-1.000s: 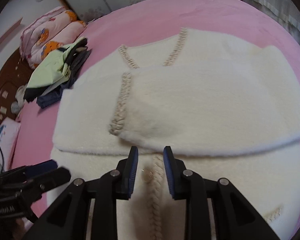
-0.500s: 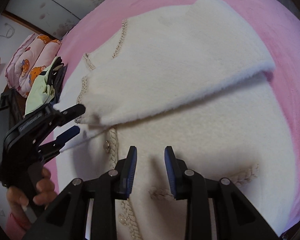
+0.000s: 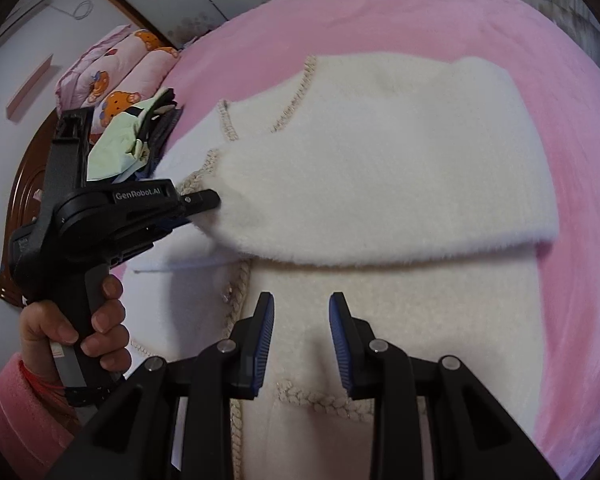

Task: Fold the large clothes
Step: 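Grasp the braided front edge with the left tool and fold it inward, then release the front edge with the left tool and smooth the folded side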

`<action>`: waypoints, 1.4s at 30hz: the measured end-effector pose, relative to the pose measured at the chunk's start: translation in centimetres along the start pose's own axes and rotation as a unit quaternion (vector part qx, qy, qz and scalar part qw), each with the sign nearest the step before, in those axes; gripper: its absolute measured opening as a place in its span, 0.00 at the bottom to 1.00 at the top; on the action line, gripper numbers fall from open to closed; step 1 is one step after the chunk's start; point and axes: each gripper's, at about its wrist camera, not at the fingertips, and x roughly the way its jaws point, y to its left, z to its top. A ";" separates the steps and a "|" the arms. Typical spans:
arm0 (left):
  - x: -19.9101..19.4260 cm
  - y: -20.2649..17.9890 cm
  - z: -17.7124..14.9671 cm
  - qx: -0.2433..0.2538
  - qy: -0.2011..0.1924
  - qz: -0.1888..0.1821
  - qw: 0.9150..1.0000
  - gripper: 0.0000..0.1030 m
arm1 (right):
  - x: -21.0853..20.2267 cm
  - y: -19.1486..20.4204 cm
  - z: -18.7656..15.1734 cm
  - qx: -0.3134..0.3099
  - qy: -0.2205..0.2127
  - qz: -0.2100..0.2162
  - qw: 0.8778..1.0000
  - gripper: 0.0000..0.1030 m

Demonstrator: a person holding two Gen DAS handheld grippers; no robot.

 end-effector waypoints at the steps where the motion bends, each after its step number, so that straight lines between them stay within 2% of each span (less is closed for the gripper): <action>1: -0.7 -0.2 0.4 0.002 -0.012 -0.002 1.000 0.10 | -0.1 0.2 0.3 -0.006 -0.006 0.004 1.000 0.27; 5: -3.1 -1.1 2.0 0.011 -0.055 0.003 0.998 0.09 | 0.1 0.8 1.8 -0.020 -0.024 0.009 0.999 0.27; 8: -4.7 -1.2 3.1 0.020 -0.096 0.024 0.995 0.09 | 0.4 1.2 3.0 -0.024 -0.035 0.016 0.999 0.27; 10: -5.4 -0.4 3.3 0.021 -0.105 0.035 0.994 0.09 | 0.6 1.4 3.7 -0.027 -0.044 0.019 0.998 0.27; 17: -2.3 3.8 2.2 -0.001 -0.065 0.075 0.995 0.09 | 2.2 1.5 5.6 -0.022 -0.050 0.016 0.998 0.27; 21: -0.4 5.1 1.1 -0.021 -0.046 0.091 0.995 0.09 | 4.9 0.8 6.1 -0.008 -0.022 -0.020 1.000 0.27; 25: 0.7 5.8 0.7 -0.031 -0.032 0.107 0.993 0.09 | 6.9 -1.1 5.7 0.008 0.010 -0.020 1.000 0.11; 26: 0.9 5.9 0.6 -0.032 -0.030 0.108 0.993 0.09 | 7.1 -1.8 5.6 0.014 0.014 -0.018 1.000 0.02; 27: 1.0 5.9 0.5 -0.032 -0.028 0.110 0.993 0.09 | 7.2 -2.6 5.4 0.017 0.016 -0.016 1.000 0.00; 29: 1.0 5.8 0.4 -0.029 -0.025 0.111 0.993 0.10 | 6.8 -3.9 5.3 0.017 0.017 -0.015 1.000 0.00; 32: 0.7 5.8 0.3 -0.028 -0.018 0.111 0.993 0.10 | 5.6 -6.6 5.0 0.027 0.011 -0.084 0.996 0.00; 37: 0.4 5.5 0.5 -0.012 -0.015 0.118 0.993 0.12 | 2.8 -12.5 5.1 0.113 -0.013 -0.110 0.987 0.00; 39: 0.7 5.4 0.8 -0.006 -0.008 0.127 0.992 0.13 | 2.1 -13.6 5.1 0.127 -0.020 -0.113 0.985 0.00; 42: 0.9 5.6 1.1 -0.022 0.004 0.131 0.991 0.15 | 1.7 -13.5 5.2 0.118 -0.020 -0.130 0.984 0.00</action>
